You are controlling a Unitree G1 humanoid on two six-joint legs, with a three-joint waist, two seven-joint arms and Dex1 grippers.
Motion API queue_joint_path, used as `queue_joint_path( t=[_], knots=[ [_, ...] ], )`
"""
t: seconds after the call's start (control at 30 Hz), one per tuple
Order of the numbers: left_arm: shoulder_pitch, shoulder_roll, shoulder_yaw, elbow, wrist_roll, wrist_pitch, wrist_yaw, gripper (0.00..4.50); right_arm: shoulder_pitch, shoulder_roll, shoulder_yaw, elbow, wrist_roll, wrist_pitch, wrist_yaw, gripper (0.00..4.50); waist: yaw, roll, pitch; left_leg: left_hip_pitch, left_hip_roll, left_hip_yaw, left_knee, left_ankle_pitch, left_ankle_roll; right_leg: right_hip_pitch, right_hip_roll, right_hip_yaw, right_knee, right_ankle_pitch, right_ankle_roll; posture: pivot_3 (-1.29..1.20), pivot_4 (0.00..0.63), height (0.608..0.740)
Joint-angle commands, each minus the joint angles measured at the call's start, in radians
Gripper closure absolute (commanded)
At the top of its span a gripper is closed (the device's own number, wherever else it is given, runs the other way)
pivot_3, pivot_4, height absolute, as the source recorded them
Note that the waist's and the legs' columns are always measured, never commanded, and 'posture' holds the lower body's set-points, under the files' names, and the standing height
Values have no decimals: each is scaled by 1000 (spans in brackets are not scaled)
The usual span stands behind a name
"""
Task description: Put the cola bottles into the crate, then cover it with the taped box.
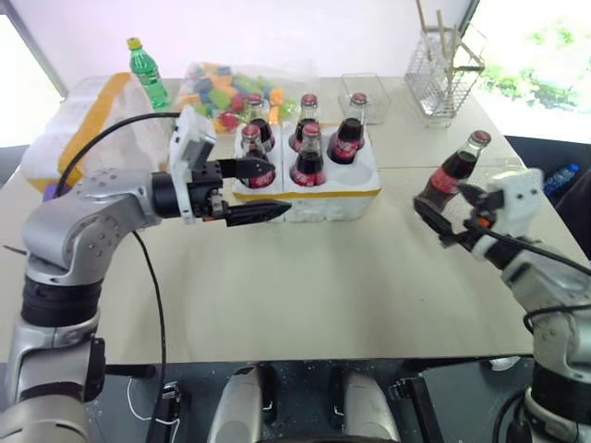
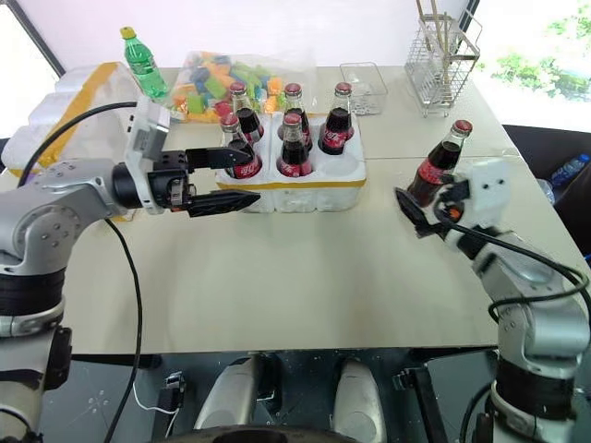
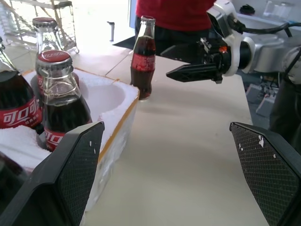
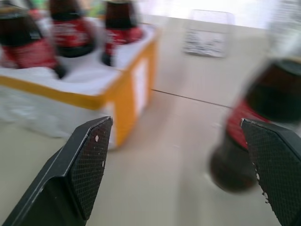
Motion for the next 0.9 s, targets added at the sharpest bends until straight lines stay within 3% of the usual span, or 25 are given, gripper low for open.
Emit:
queue_joint_path(
  t=[0.03, 0.4, 0.9],
  knots=[
    [-37, -8, -4, -7, -2, -13, -20, 0, -13, 17, -55, 21, -12, -53, -71, 64, -1, 0, 0, 0, 0, 0, 0, 0, 0, 0, 0, 0, 0, 0, 0, 0, 150, 736],
    [-39, -10, -16, -32, 0, 0, -31, 0, -139, 0, 63, 363, -100, -292, -54, 64, -3, 0, 0, 0, 0, 0, 0, 1, -1, 0, 0, 0, 0, 0, 0, 0, 150, 736],
    [-23, -13, -5, -70, -12, 22, 4, 0, -371, -21, 119, 767, -136, -482, -30, 64, -6, 0, 0, 0, -1, 0, 0, 1, -2, 0, 0, 0, 0, 0, 0, 0, 150, 736]
  ],
)
